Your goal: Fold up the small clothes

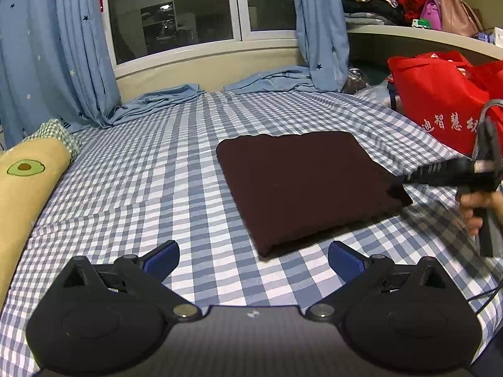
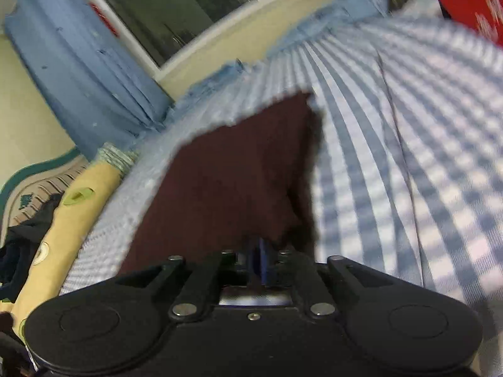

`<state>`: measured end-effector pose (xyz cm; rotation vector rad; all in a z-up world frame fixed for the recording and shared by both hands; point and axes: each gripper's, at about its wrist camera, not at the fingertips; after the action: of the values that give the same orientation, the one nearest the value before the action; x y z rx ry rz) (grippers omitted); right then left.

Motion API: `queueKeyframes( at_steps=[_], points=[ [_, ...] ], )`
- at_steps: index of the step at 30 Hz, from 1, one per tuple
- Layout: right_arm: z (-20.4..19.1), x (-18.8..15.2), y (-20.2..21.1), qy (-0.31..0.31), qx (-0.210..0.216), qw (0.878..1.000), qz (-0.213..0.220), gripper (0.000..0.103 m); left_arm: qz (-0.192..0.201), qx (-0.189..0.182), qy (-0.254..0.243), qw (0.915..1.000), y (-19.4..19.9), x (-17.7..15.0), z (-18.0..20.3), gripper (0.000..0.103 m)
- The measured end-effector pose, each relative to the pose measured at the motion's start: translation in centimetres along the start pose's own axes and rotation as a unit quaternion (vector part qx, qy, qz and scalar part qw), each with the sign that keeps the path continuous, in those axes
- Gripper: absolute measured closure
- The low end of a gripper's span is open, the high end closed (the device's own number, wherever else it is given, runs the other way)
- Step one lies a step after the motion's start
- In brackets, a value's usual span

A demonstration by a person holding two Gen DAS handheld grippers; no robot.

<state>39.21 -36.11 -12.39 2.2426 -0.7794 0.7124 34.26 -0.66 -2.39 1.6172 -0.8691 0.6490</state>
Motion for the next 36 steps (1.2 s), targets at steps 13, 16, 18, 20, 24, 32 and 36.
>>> queueKeyframes(
  at_steps=[13,16,18,20,24,32,36],
  points=[
    [3.4,3.2,-4.4,-0.051,-0.039,0.998,-0.006,0.103,0.0,-0.006,0.0,1.0,0.2,-0.3,-0.3,0.001],
    [0.5,3.1,-3.1,-0.015,-0.039,0.999,0.005,0.089,-0.003,-0.012,0.005,0.9999,-0.4,-0.3,-0.3,0.001],
    [-1.2,2.7,-2.4,-0.004,-0.023,1.0,0.015,0.089,-0.007,-0.013,0.005,0.9999,-0.8,-0.4,-0.2,0.001],
    [-3.0,1.7,-2.1,0.013,-0.015,1.0,0.016,0.086,-0.011,-0.016,0.008,0.9998,-1.0,-0.6,-0.3,0.001],
    [-3.7,0.2,-4.2,0.048,-0.073,0.996,-0.027,0.078,-0.013,-0.016,0.009,0.9997,-0.8,-0.7,-0.4,0.001],
    [-6.3,0.2,-2.8,0.092,-0.08,0.992,-0.023,0.028,-0.012,-0.02,0.02,0.9995,-0.6,-0.7,-0.8,0.001],
    [-9.6,-0.5,1.4,0.113,-0.077,0.991,0.013,0.011,-0.014,-0.025,0.028,0.9992,-0.8,-0.7,-0.8,0.001]
  ],
)
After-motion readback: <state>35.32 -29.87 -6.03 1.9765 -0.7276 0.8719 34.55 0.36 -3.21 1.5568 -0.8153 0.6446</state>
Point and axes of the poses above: each gripper's, at about its wrist camera, not at the fingertips, and y roughly against the way its jaws point, z to its right, x to its top, and after that the axes turned 13 degrees about x, right-handed
